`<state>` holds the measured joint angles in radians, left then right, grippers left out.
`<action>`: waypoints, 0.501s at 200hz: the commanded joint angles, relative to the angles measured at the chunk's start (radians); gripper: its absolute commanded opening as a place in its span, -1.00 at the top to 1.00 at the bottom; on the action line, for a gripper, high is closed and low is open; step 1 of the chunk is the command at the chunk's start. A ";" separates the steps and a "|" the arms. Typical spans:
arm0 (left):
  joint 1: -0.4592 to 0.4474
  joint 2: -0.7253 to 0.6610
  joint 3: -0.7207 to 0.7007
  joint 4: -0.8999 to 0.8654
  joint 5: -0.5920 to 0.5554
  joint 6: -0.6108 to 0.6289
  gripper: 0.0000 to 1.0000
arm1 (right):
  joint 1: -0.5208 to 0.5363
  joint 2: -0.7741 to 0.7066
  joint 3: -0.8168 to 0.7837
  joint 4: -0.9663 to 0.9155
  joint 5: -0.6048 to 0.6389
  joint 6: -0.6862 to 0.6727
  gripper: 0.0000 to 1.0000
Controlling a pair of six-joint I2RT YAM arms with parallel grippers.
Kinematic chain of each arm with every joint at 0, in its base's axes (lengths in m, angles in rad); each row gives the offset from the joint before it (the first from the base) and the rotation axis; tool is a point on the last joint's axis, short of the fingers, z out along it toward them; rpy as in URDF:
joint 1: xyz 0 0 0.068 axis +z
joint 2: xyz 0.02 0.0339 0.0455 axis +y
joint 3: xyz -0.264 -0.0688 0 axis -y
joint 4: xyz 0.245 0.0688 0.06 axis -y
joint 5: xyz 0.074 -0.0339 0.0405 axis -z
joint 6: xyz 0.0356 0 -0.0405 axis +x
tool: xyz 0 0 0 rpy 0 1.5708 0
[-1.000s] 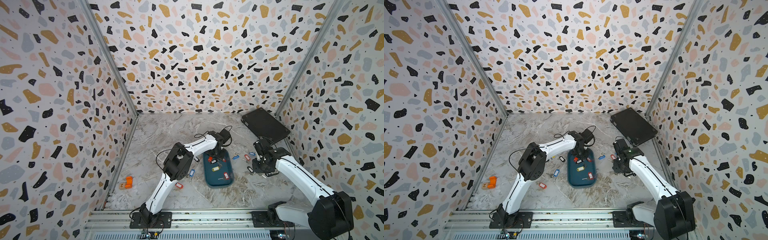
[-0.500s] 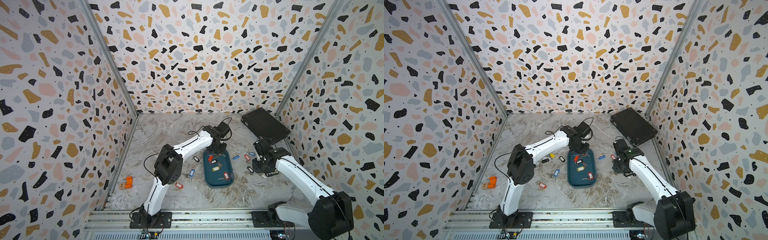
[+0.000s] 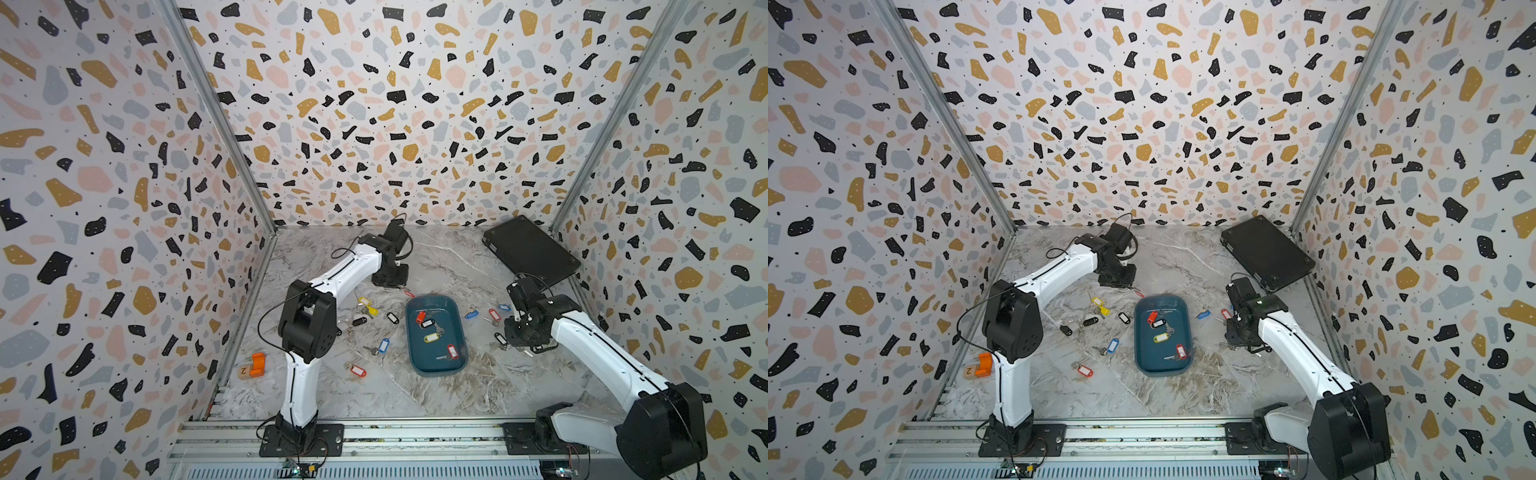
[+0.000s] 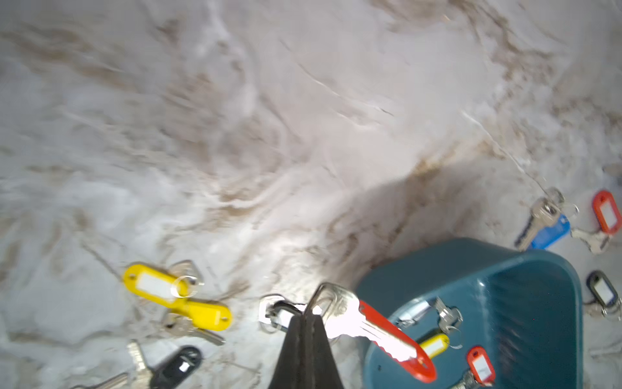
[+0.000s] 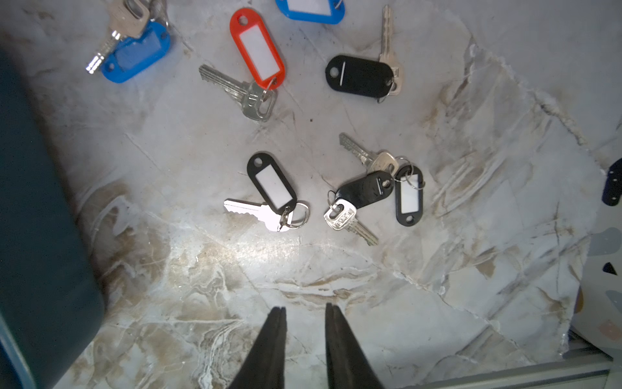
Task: Take the keys out of the storage box
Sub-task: Place the key at the center of the board.
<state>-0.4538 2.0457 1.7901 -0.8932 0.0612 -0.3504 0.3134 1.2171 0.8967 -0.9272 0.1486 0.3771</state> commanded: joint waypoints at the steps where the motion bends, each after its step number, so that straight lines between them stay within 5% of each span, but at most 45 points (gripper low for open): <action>1: 0.078 -0.002 -0.012 0.004 -0.044 0.028 1.00 | 0.001 -0.001 0.002 -0.013 -0.001 0.003 0.48; 59: 0.251 0.052 -0.055 -0.012 -0.104 0.047 1.00 | 0.001 -0.001 0.001 -0.012 -0.007 0.002 0.48; 100: 0.367 0.061 -0.152 0.021 -0.036 0.064 1.00 | 0.001 0.002 -0.001 -0.012 -0.013 -0.001 0.48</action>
<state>-0.1413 2.0949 1.6886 -0.8822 -0.0044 -0.3058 0.3134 1.2175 0.8967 -0.9272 0.1417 0.3767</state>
